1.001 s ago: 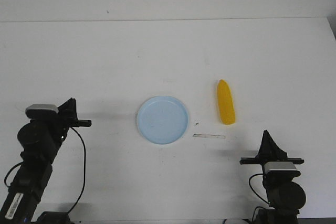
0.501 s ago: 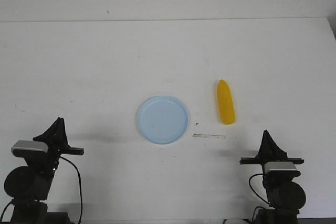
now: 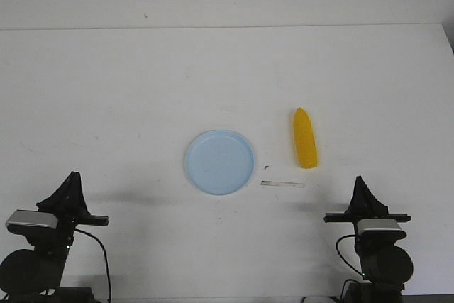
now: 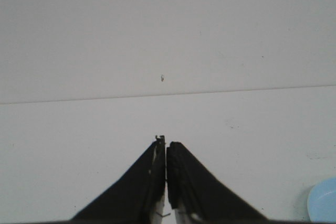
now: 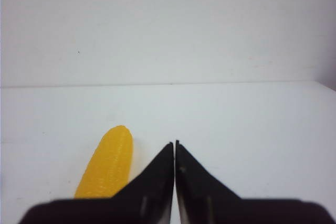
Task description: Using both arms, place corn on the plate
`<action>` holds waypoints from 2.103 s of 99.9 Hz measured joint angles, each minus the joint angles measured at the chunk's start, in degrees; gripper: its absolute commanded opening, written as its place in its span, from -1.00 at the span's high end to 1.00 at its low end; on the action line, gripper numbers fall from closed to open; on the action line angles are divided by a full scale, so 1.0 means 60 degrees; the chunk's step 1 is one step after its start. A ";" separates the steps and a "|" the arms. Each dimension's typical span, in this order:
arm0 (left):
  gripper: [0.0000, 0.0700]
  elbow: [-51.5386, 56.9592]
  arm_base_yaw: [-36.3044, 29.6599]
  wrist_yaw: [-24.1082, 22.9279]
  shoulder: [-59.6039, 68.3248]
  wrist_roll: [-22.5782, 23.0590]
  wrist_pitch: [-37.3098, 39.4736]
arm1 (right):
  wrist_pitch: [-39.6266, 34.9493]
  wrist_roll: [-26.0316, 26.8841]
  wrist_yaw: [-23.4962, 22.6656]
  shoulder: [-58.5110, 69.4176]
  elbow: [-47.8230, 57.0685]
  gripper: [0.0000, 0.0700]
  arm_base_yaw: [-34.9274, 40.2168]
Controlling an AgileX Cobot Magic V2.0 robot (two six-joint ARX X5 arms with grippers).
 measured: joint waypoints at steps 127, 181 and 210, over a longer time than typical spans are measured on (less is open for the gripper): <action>1.00 0.0000 0.0000 0.0000 0.0000 0.0000 -0.0004 | -0.0229 -0.0051 -0.0470 0.1628 0.1767 0.99 0.0565; 1.00 0.0004 0.0000 0.0000 0.0000 0.0004 -0.0004 | -0.0291 -0.0146 0.0710 0.7930 0.5326 0.99 0.1767; 1.00 0.0004 0.0000 0.0000 0.0000 0.0000 -0.0004 | -0.2849 0.0117 0.0900 1.1202 0.8306 0.99 0.2422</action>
